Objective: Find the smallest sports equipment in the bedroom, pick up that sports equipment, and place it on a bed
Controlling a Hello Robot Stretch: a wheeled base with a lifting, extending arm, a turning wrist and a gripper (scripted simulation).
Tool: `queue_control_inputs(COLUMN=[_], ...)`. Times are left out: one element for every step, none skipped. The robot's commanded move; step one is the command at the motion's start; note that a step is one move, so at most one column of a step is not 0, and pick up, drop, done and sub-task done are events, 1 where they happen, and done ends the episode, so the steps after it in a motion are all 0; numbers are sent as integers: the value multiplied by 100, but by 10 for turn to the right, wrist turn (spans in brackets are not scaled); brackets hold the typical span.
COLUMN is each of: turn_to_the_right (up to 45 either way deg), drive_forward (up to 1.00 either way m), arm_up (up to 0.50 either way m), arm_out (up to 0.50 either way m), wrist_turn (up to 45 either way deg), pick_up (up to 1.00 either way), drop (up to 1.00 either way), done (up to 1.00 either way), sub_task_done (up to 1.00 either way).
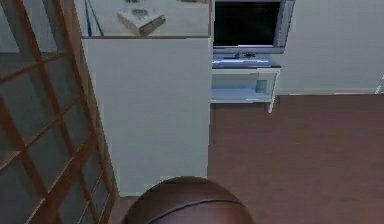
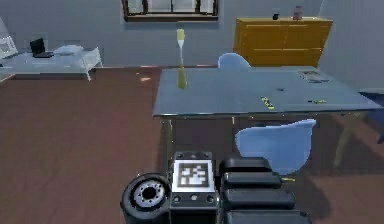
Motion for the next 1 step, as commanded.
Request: queue_control_inputs(turn_to_the_right=[360], drive_forward=[0], arm_up=[0], arm_out=[0], wrist_turn=[0], pick_up=[0], drop=[0], done=[0], sub_task_done=[0])
